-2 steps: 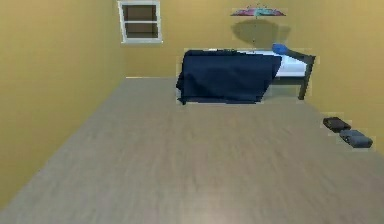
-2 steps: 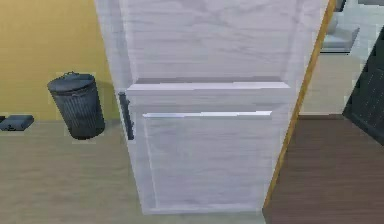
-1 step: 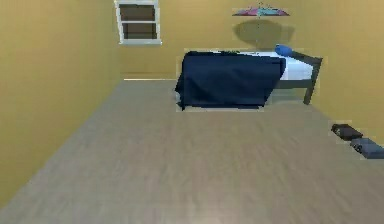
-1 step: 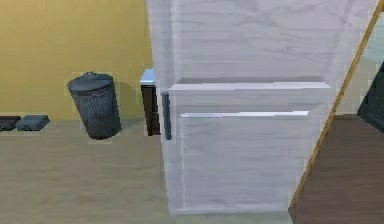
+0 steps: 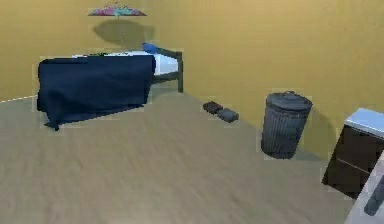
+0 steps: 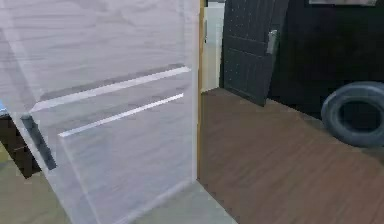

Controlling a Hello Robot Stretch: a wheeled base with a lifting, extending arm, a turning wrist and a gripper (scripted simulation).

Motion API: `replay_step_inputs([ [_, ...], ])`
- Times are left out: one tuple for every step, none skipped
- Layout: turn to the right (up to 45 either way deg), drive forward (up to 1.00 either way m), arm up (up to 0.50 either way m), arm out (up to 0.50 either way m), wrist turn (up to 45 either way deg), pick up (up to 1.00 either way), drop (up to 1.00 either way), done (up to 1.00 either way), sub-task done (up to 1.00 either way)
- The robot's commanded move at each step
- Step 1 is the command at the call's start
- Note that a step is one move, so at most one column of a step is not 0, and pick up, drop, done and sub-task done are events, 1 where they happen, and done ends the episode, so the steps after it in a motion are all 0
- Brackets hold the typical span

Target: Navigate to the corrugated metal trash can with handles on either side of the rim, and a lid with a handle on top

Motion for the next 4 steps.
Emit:
replay_step_inputs([
  [0.0,0.45,0.0,0.0,0.0,0.0,0.0,0.0,0.0],
  [27.0,0.0,0.0,0.0,0.0,0.0,0.0,0.0,0.0],
  [0.0,0.75,0.0,0.0,0.0,0.0,0.0,0.0,0.0],
  [9.0,0.0,0.0,0.0,0.0,0.0,0.0,0.0,0.0],
])
